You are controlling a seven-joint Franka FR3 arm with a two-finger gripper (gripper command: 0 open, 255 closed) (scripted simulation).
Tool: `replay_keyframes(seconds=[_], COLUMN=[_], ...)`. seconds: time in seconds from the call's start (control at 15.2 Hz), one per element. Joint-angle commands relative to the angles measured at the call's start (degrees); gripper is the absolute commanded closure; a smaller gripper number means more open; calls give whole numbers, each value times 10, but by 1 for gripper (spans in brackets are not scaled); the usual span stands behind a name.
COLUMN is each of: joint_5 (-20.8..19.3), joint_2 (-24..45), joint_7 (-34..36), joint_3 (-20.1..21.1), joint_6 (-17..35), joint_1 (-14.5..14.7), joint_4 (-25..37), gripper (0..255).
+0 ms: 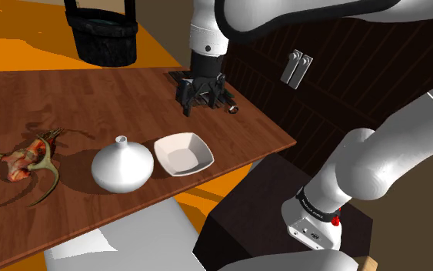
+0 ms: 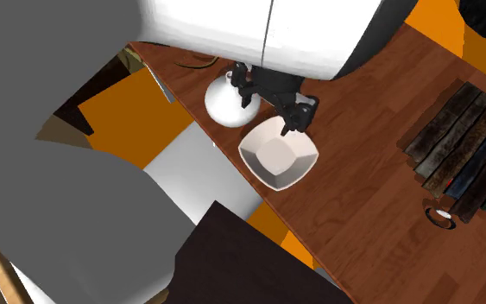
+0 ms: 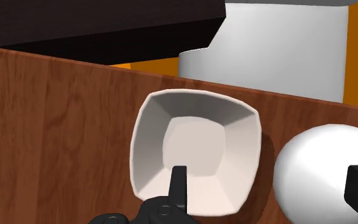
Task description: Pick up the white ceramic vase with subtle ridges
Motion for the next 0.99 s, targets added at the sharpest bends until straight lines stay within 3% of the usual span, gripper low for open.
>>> replay_keyframes(seconds=[0.0,0.46,0.92], joint_5=[-10,-68,-135], joint_2=[48,209,379], joint_7=[29,127,208], joint_3=[16,50,50], joint_6=[15,35,14], joint_1=[3,29,85], joint_4=[32,162,339], gripper=[0,0,0])
